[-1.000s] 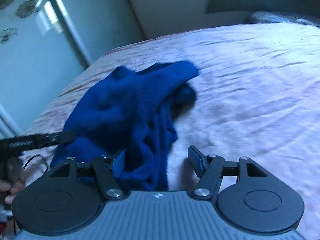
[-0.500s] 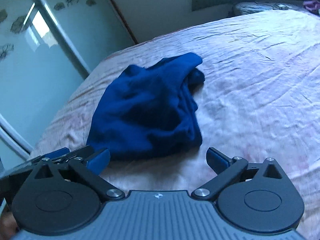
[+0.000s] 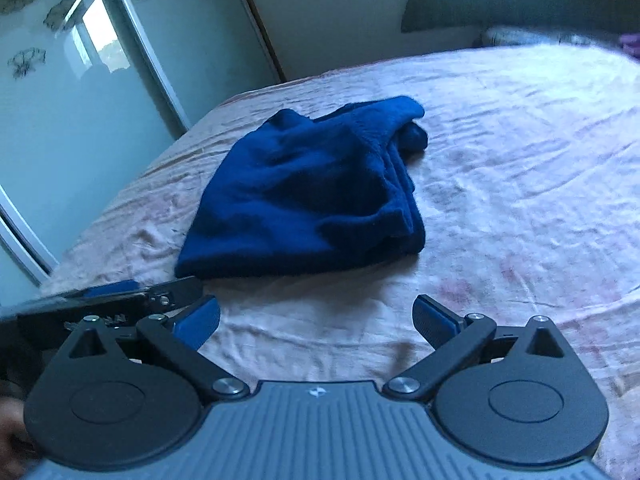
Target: Fold small clothes
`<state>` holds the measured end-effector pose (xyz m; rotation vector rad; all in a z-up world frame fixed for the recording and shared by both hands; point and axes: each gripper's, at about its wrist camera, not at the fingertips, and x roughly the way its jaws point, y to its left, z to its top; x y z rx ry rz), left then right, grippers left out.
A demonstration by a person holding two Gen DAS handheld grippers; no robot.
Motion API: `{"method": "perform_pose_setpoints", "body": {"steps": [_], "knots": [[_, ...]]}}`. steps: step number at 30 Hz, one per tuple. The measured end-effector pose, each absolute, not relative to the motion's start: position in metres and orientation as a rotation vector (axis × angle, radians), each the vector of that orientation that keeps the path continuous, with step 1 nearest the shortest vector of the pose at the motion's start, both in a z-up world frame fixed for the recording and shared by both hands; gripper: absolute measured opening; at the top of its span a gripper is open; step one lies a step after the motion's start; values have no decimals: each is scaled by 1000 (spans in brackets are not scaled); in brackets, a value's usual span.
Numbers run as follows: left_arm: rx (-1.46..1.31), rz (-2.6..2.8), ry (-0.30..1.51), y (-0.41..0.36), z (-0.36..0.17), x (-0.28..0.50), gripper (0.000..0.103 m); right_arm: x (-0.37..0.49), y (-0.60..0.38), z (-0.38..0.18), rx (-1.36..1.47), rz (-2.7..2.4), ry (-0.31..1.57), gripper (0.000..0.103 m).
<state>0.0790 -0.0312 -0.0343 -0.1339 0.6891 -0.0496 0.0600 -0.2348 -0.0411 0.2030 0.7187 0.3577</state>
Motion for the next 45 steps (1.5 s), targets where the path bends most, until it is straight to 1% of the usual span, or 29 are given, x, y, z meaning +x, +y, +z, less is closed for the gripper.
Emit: {"method": "perform_pose_setpoints", "body": {"steps": [8,24,41,45], "knots": [[-91,-19,672,-35,-41,74,102,53,-226,-53,111,274,636,103],[-38,7,679,-42,-53,74,103,48,-219,-64,32,238,653,103],[-25,10,679,-43,-55,73,103,43,-213,-63,-13,225,635,103],[-24,10,680,-43,-55,73,103,42,-213,-62,-69,185,609,103]]}}
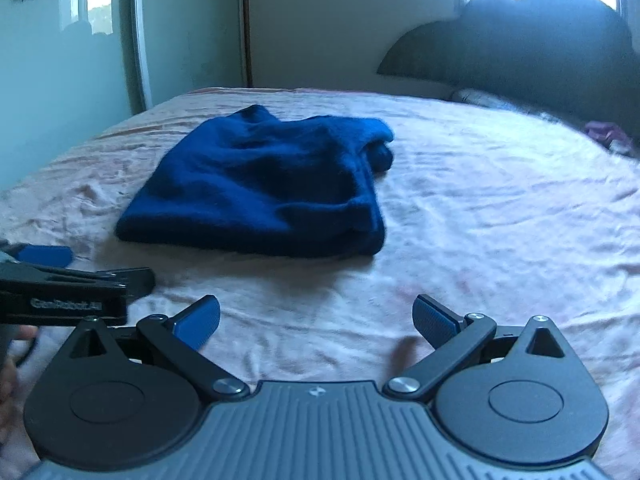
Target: Fold small clothes
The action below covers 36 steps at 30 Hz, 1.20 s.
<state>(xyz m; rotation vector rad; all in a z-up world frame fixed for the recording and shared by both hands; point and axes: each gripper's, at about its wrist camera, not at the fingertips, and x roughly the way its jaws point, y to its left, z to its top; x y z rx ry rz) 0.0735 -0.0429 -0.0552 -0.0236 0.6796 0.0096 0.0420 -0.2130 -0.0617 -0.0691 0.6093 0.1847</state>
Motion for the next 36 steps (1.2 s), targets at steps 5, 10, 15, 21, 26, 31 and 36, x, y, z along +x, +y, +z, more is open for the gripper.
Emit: {"method": "perform_pose_setpoints", "body": {"steps": [5,10,15,21,26,31,36], "knots": [[-25,9,680,-42,-55,73,103,44,-213,-66,-76,183,629,103],[-22,10,681,-43,-55,72,103,47,-214,-69,-59,184,650,103],[-16,10,684,-42,-55,73,103,46,-214,-70,-58,182,652,103],[-16,7,684,-42,-56,74,103,47,-215,-70,-50,184,654,103],[-15,7,684,-42,-56,74,103,48,-217,-70,-36,189,655,103],[-15,7,684,-42,-56,73,103,47,-218,-70,-30,192,655,103],[-16,8,684,-42,-56,73,103,47,-217,-70,-35,189,657,103]]}}
